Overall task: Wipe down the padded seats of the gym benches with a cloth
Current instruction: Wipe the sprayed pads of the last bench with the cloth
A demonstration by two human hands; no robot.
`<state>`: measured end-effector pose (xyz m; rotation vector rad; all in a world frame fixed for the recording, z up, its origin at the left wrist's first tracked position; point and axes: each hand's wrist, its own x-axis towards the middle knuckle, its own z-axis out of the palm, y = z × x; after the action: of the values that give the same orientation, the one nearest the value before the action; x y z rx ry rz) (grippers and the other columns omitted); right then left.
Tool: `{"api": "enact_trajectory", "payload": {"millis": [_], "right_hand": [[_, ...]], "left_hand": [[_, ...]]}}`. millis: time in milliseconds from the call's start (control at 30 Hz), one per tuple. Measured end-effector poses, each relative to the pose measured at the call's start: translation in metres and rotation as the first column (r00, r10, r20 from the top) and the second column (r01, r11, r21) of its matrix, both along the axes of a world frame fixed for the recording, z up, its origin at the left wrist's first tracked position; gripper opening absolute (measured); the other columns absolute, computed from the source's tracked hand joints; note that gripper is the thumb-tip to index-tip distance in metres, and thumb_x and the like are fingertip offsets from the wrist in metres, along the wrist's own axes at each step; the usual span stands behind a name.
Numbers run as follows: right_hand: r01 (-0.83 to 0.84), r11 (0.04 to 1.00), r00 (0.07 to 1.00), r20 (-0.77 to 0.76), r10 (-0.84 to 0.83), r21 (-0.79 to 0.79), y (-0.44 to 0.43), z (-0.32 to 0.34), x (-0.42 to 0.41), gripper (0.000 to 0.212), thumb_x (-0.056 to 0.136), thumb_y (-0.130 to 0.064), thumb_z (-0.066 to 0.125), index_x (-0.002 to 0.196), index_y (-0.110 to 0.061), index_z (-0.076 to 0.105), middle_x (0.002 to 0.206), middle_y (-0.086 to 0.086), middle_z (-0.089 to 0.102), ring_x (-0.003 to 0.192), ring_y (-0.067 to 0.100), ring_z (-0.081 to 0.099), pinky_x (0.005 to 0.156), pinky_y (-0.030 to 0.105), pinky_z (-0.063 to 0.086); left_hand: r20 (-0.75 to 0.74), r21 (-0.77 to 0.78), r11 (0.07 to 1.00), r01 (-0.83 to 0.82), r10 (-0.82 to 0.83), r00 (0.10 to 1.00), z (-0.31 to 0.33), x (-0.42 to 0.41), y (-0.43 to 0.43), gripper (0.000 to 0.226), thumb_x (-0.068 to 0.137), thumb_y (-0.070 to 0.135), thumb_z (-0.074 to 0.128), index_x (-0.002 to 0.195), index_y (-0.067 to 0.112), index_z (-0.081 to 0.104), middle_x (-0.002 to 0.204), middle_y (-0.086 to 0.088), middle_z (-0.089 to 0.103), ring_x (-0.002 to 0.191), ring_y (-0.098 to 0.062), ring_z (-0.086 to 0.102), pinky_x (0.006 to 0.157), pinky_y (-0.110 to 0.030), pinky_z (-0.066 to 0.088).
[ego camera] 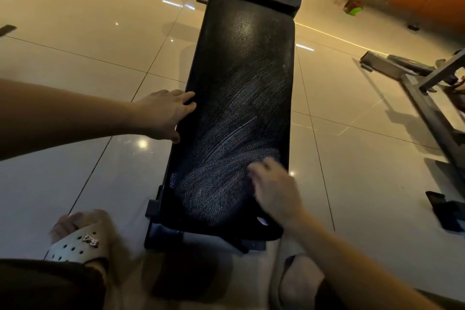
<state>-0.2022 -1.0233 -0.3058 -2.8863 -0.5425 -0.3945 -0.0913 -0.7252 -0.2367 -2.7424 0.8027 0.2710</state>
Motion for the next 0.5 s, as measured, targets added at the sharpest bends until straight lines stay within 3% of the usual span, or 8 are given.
{"api": "enact_trajectory", "payload": {"millis": [100,200,300,400,433,500], "right_hand": [[0.340,0.933,0.939,0.011,-0.344,0.117,-0.017,0.018,0.052,0.016,0.098,-0.020,0.059,0.111,-0.016,0.067,0.097,0.011,0.061,0.079,0.036,0.063,0.064,0.036,0.047],[0.361,0.917,0.931,-0.001,-0.366,0.170,0.032,0.012,0.060,0.019,0.100,-0.020,0.058,0.116,-0.015,0.065,0.102,0.008,0.062,0.085,0.027,0.063,0.072,0.033,0.050],[0.038,0.988,0.998,-0.062,-0.028,0.152,0.093,-0.007,0.016,0.014,0.094,-0.016,0.064,0.108,-0.014,0.065,0.095,0.008,0.057,0.077,0.026,0.059,0.067,0.039,0.055],[-0.459,0.888,0.869,-0.203,0.450,0.004,0.089,-0.014,-0.027,0.027,0.084,-0.024,0.073,0.107,-0.014,0.061,0.095,0.009,0.052,0.080,0.028,0.054,0.060,0.036,0.050],[-0.508,0.861,0.847,-0.203,0.492,-0.035,0.074,-0.011,-0.027,0.026,0.085,-0.027,0.070,0.107,-0.015,0.062,0.095,0.008,0.052,0.081,0.027,0.054,0.060,0.036,0.049],[-0.412,0.909,0.907,-0.120,0.404,-0.058,0.036,-0.007,-0.009,0.020,0.087,-0.021,0.063,0.105,-0.015,0.065,0.093,0.007,0.053,0.077,0.028,0.055,0.058,0.037,0.049]], "left_hand": [[0.005,-0.004,1.000,-0.001,0.001,1.000,-0.001,0.000,0.000,0.107,0.081,0.063,0.072,0.161,0.017,0.017,0.169,-0.011,0.006,0.152,-0.030,0.019,0.117,-0.042,0.031],[0.006,0.010,1.000,0.000,0.000,1.000,0.000,0.001,-0.002,0.107,0.082,0.063,0.071,0.161,0.016,0.017,0.169,-0.012,0.006,0.152,-0.030,0.019,0.117,-0.042,0.031],[0.004,0.022,1.000,-0.001,0.001,1.000,0.001,0.001,-0.002,0.106,0.082,0.064,0.070,0.161,0.017,0.016,0.169,-0.011,0.005,0.152,-0.029,0.019,0.117,-0.041,0.031],[0.005,0.015,1.000,0.010,-0.010,1.000,0.002,0.002,-0.001,0.106,0.082,0.065,0.070,0.161,0.017,0.017,0.169,-0.011,0.005,0.152,-0.029,0.019,0.116,-0.041,0.032],[0.011,0.010,1.000,0.013,-0.013,1.000,0.002,0.002,-0.002,0.106,0.082,0.065,0.070,0.160,0.017,0.018,0.169,-0.011,0.006,0.152,-0.029,0.019,0.115,-0.041,0.033],[0.013,0.006,1.000,0.017,-0.017,1.000,0.002,0.002,-0.002,0.106,0.082,0.065,0.070,0.160,0.016,0.018,0.169,-0.012,0.007,0.151,-0.029,0.020,0.115,-0.040,0.034]]}}
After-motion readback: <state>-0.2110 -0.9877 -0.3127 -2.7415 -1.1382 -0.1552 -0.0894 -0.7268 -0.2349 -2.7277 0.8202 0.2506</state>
